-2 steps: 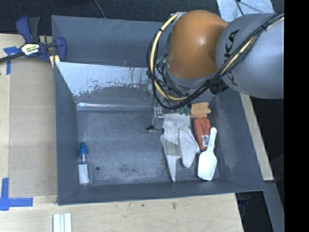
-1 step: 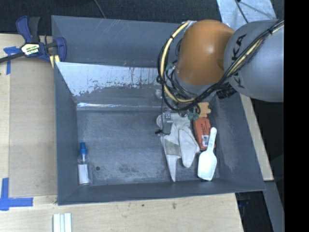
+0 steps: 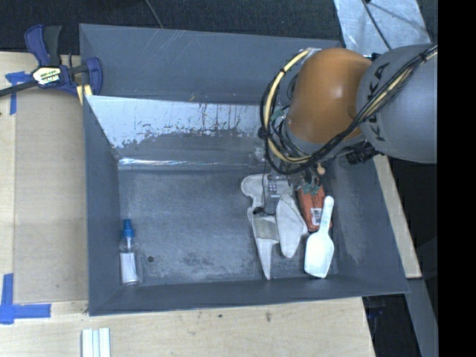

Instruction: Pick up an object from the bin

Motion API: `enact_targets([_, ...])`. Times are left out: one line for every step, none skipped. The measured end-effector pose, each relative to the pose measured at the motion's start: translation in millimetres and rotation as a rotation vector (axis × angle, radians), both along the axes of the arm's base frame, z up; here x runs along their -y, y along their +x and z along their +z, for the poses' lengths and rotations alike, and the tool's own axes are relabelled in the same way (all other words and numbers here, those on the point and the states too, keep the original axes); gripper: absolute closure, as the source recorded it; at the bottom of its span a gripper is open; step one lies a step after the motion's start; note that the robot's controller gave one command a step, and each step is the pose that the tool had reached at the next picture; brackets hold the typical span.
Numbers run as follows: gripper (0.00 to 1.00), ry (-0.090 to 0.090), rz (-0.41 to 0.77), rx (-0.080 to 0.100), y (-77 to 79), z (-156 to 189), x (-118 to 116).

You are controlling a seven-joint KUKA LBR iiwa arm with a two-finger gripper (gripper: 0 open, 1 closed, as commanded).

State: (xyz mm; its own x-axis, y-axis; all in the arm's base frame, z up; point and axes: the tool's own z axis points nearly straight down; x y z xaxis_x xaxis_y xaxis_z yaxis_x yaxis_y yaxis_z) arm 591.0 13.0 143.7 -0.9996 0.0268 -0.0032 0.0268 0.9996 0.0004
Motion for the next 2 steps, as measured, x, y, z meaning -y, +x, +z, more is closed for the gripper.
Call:
enact_targets([0.0, 0.0, -0.044, 0.0, 3.2, -9, 26])
enact_targets([0.0, -0.001, 0.043, 0.003, 17.6, -38, 33])
